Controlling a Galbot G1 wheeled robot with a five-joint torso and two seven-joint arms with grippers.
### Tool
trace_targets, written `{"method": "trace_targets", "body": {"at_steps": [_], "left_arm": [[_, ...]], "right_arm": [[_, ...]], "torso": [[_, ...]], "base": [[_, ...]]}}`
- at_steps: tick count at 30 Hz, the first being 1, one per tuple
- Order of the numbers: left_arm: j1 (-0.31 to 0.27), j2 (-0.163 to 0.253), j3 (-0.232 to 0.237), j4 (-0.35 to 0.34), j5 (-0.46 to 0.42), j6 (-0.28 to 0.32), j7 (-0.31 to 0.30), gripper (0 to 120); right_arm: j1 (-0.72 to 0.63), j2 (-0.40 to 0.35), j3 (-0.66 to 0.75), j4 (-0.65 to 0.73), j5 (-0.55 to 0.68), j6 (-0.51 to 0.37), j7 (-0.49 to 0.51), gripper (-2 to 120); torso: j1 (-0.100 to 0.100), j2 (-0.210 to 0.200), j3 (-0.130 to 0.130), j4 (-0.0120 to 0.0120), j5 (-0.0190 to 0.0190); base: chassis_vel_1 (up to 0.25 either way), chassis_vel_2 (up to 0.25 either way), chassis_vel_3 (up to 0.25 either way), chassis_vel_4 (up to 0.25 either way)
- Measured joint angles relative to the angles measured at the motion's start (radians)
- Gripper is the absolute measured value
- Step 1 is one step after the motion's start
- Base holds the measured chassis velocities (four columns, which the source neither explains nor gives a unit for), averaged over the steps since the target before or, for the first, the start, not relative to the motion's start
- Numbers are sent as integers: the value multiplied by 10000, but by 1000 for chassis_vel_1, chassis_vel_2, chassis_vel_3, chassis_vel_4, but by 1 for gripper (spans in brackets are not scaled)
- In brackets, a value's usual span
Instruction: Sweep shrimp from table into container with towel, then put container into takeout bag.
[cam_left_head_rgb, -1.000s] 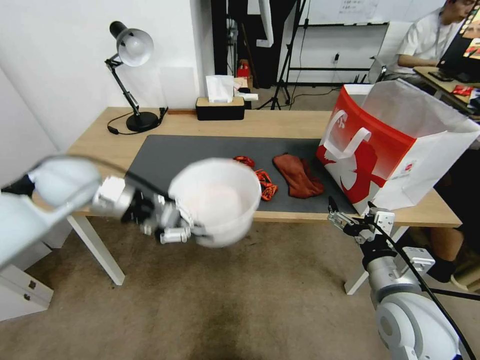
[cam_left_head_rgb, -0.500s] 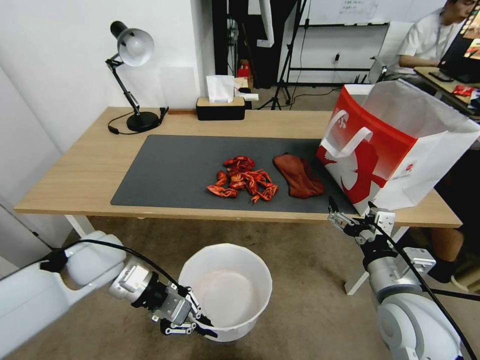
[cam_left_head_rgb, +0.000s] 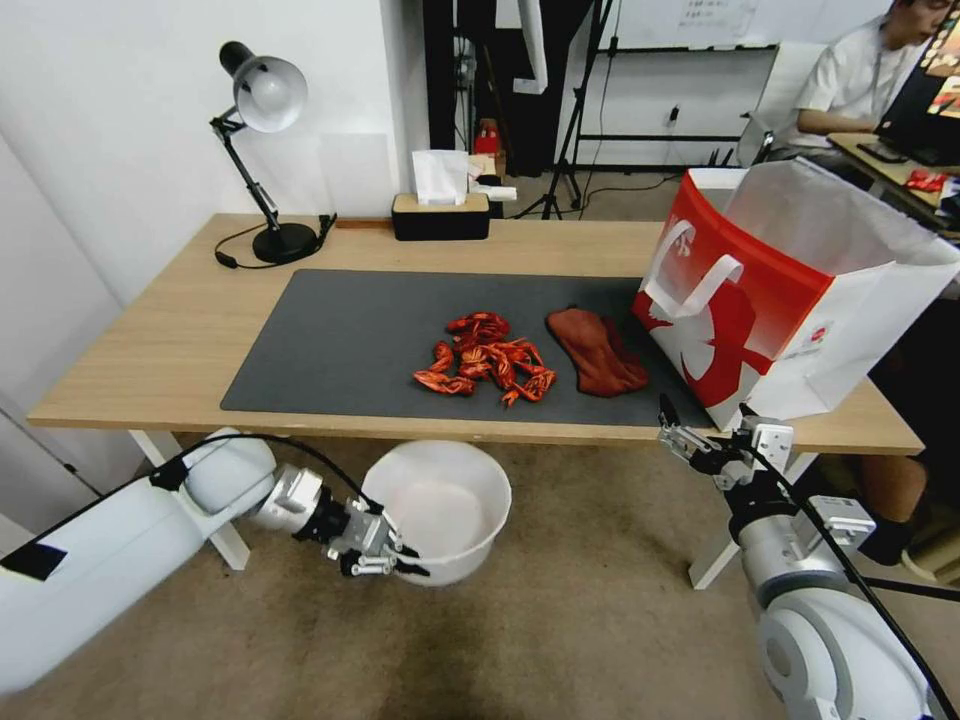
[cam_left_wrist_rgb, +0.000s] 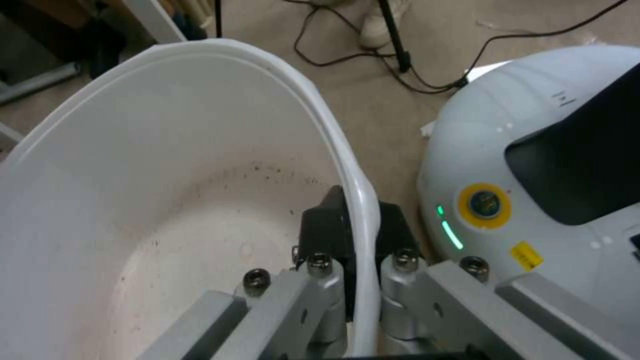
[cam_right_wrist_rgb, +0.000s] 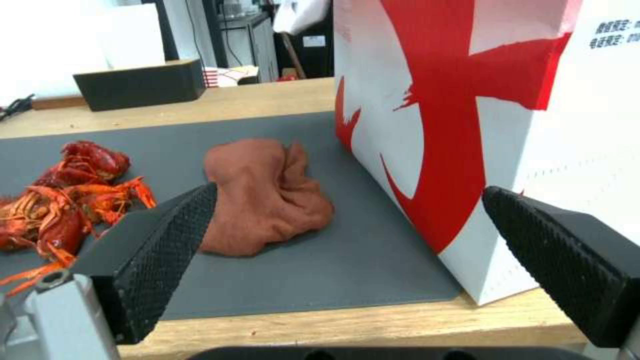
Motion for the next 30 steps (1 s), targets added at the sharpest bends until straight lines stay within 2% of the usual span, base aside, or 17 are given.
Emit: {"method": "trace_targets", "body": {"at_steps": [4,8,10,14,16,20,22,30], "left_arm": [[-257,-152,19,113,247,-9,12,0],[-441,-189,59,110,416,-20,35,0],[-511,-189,104,25,441,-20,45,0],[-512,-181,103,-46,448,-9,50,0],[-478,-145,68,-148,449,18,53,0],[-453,-103,8,-227,449,49,53,0],[-410,-39,-50,-275,449,77,55,0],[-191,-27,-229,-324,475,94,56,0]], "right_arm": [[236,-230,-110,-67,57,-129,245,100],[781,-779,-249,-198,442,-447,708,100],[1454,-1318,-536,-419,1007,-951,1226,100],[2050,-1724,-887,-742,1397,-1243,1628,100],[2885,-2163,-1388,-1139,1882,-1645,2075,100],[3716,-2525,-1965,-1583,2401,-2003,2471,100],[4856,-2917,-2711,-2300,2957,-2335,2865,100],[6387,-3455,-3810,-3720,3894,-2634,3246,100]], "torso": [[0,0,0,-1,0],[0,0,0,0,2],[0,0,0,-1,1],[0,0,0,0,-1],[1,0,0,3,-2],[1,0,0,1,0],[1,0,1,0,0],[1,0,0,0,0]], "base": [[0,0,0,0],[0,0,0,0],[0,0,0,0],[0,0,0,0],[0,0,0,0],[0,0,0,0],[0,0,0,0],[0,0,0,0]]}}
